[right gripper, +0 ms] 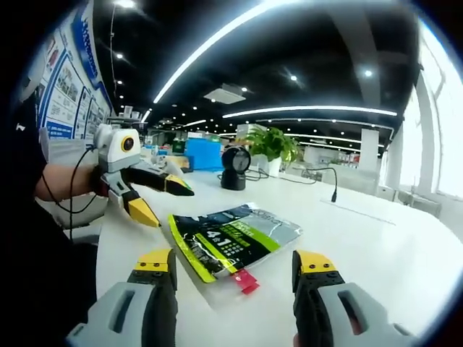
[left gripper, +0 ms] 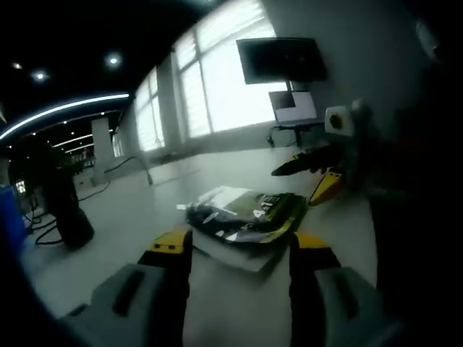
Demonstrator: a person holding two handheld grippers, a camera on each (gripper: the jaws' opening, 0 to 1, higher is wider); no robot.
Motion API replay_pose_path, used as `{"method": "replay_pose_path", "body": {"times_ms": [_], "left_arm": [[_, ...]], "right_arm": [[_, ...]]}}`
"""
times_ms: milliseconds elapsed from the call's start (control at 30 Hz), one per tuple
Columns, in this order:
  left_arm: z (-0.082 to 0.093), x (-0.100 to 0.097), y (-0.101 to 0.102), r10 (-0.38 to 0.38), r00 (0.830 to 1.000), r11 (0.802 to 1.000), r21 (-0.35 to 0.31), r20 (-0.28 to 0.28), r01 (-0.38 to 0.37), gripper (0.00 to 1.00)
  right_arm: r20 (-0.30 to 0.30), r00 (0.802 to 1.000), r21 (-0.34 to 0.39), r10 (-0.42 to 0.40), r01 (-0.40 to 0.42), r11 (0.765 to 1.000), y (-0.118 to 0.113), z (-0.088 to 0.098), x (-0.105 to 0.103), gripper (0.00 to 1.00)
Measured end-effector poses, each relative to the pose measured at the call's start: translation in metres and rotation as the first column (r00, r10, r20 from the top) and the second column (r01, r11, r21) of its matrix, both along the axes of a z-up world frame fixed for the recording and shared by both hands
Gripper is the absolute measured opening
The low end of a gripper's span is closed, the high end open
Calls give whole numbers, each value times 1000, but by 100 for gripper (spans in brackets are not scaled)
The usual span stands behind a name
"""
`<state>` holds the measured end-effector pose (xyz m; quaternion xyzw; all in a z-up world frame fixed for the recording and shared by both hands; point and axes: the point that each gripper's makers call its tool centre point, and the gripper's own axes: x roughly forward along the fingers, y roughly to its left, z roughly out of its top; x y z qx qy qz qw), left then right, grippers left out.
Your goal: Clip sheet goods on table flip sheet goods clip sheet goods scan sheet goods put sheet goods back to table
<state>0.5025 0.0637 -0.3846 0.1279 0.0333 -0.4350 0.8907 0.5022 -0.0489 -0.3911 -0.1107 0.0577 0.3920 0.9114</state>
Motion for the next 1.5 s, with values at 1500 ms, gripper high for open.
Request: {"method": "replay_pose_path", "body": {"times_ms": [1500], "left_arm": [[-14,53,-14,65,998,995,72,-25,-63,48]], "right_arm": [[-49,992,-54,-116,113,992,-22,-14,53,62]]}}
